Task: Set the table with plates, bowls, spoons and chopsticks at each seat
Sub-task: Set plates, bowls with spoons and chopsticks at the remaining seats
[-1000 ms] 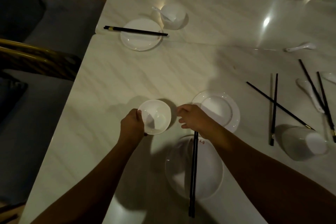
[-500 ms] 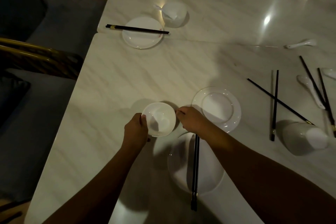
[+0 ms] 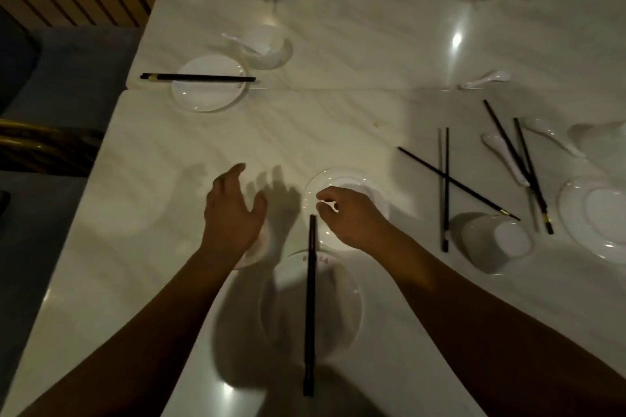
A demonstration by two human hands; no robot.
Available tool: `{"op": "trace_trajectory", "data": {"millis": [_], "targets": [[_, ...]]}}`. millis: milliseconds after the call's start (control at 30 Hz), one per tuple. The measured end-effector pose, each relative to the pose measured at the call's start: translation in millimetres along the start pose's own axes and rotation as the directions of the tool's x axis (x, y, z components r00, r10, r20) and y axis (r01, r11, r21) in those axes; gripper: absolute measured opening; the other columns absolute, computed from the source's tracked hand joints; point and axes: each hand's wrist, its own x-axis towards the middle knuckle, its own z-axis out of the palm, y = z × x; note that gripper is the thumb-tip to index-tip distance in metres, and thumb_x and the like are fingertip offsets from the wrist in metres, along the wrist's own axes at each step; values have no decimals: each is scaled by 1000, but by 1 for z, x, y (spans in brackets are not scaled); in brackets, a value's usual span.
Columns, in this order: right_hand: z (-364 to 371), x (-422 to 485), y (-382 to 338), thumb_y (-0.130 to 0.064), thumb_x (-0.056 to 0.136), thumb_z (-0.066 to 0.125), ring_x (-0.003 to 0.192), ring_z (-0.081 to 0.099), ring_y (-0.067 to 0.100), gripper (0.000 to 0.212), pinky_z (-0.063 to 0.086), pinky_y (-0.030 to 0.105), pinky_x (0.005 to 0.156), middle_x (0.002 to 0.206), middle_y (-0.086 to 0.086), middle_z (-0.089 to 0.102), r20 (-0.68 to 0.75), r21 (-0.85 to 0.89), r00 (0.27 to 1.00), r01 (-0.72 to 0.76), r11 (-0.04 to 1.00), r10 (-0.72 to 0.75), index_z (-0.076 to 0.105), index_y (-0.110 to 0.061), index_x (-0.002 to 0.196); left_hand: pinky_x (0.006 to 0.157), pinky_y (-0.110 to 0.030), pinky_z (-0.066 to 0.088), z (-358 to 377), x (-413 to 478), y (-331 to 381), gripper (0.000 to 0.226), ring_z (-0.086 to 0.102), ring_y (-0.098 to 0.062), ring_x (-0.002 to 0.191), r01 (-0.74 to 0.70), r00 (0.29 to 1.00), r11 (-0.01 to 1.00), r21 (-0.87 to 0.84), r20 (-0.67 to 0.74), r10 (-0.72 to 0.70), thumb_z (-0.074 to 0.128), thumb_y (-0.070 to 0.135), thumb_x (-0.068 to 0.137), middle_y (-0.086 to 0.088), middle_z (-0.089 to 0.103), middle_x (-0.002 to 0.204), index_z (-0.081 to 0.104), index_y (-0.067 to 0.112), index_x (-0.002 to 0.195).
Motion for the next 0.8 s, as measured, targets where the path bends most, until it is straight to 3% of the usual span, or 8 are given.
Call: {"op": "trace_trajectory", "data": {"millis": [133, 300, 467, 567, 700, 800], "targets": [[-51, -5, 56, -29, 96, 50, 115, 56, 19, 35, 37, 20, 94, 128, 4, 60, -116, -68, 992, -51, 996, 43, 57, -15, 127, 98, -44, 39, 53, 14, 64, 66, 50, -37, 116, -156, 978, 972, 174, 168, 127, 39, 48, 76, -15, 51, 131, 44, 19, 135], [-121, 7, 132, -28, 93, 51, 112, 57, 26, 35, 43, 31, 98, 124, 11, 57, -266, -192, 961, -134, 972, 80, 59, -12, 123, 102, -42, 37, 129, 33, 130, 54, 47, -33, 122, -277, 911, 931, 239, 373, 176, 45, 44, 87, -9, 48, 137, 41, 23, 137], [-180, 44, 194, -27, 94, 49, 111, 58, 28, 35, 46, 33, 97, 123, 14, 57, -286, -266, 953, -175, 948, 95, 57, -13, 125, 105, -45, 36, 192, 70, 177, 54, 41, -35, 127, -245, 892, 940, 238, 435, 123, 50, 38, 91, -11, 41, 143, 36, 22, 141], [-203, 77, 213, -27, 94, 49, 113, 54, 30, 39, 43, 32, 97, 130, 15, 46, -292, -285, 950, -199, 938, 113, 51, -14, 131, 108, -48, 33, 220, 101, 190, 57, 37, -37, 130, -227, 886, 935, 274, 457, 81, 49, 42, 91, -10, 34, 148, 33, 22, 142], [-222, 126, 231, -24, 93, 49, 128, 34, 35, 51, 37, 39, 102, 143, 16, 23, -327, -279, 934, -243, 929, 146, 36, -15, 141, 114, -55, 18, 245, 141, 204, 62, 12, -37, 142, -258, 872, 902, 346, 486, 63, 45, 49, 91, 0, 13, 158, 24, 31, 146], [-235, 165, 242, -29, 92, 48, 120, 36, 39, 55, 38, 44, 97, 138, 19, 27, -372, -376, 920, -271, 886, 123, 31, -20, 143, 112, -62, 11, 256, 164, 219, 62, 0, -37, 144, -242, 870, 888, 390, 492, 21, 41, 55, 91, 8, 3, 159, 18, 38, 146]]}}
